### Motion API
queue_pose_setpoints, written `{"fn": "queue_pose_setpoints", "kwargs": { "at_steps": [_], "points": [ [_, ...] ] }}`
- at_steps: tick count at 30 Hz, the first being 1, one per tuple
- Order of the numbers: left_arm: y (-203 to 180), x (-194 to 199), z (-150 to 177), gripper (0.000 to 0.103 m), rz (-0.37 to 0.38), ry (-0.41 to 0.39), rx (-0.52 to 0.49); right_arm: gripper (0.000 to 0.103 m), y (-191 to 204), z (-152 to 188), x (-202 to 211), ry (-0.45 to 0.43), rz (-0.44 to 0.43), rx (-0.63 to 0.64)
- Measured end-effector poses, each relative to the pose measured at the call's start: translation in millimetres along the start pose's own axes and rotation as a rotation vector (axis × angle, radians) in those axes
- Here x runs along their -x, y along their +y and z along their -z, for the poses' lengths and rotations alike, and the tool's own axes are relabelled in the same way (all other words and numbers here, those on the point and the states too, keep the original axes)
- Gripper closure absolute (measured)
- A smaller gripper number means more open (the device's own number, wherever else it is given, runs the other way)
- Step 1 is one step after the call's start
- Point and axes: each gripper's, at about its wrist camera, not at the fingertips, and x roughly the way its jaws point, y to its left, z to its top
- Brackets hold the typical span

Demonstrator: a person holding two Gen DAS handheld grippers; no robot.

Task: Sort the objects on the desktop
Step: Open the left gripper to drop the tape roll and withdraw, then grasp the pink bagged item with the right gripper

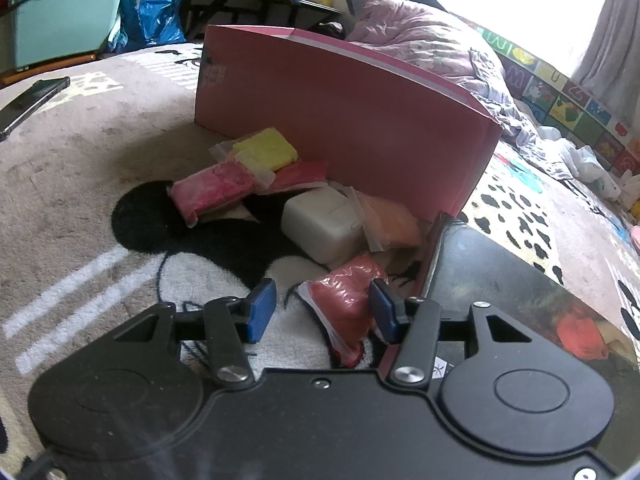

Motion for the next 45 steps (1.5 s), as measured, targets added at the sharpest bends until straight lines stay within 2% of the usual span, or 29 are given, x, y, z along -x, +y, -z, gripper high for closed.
{"fn": "queue_pose_setpoints", "kwargs": {
  "at_steps": [5,12,23,36,45],
  "points": [
    [9,36,25,0.044,0.073,-0.044,0.056,0.051,3,-1,0,0.004,0.013,0.011],
    [10,57,66,0.044,0.059,-0.079,0.042,0.052,5,-3,0,0.009,0.023,0.027],
    [13,63,132,0.044,-0.019,-0.101,0.035,0.051,7,-4,-2,0.003,0.041,0.040],
    [34,37,182,0.044,-0.022,0.021,0.078,0.049,9,-9,-7,0.048,0.062,0.062],
    [47,26,195,0.044,0.000,0.089,0.071,0.049,13,-28,-12,0.157,0.065,0.162]
  ]
}}
